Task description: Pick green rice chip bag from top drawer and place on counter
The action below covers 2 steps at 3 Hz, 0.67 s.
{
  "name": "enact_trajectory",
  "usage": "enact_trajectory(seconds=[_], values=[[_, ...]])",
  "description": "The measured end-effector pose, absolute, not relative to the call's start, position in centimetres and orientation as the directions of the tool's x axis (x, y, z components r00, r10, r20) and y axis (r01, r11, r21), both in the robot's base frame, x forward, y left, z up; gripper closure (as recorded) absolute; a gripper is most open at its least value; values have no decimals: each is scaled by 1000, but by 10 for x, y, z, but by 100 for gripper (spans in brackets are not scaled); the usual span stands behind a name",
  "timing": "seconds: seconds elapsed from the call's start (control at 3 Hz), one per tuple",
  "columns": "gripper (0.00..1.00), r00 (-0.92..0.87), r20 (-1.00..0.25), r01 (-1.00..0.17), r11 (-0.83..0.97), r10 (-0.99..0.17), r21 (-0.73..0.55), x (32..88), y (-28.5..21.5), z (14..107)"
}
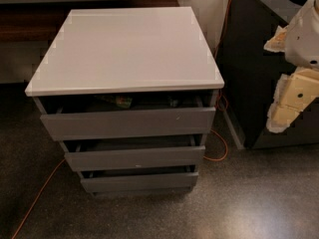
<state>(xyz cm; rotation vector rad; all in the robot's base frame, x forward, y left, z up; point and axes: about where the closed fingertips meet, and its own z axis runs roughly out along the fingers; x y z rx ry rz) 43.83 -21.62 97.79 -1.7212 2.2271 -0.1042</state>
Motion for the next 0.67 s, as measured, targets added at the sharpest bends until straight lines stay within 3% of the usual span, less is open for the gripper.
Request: enact_trajectory(seconds=[0.67], values=[[0, -155, -199, -946, 203, -968, -253, 439, -208, 956]])
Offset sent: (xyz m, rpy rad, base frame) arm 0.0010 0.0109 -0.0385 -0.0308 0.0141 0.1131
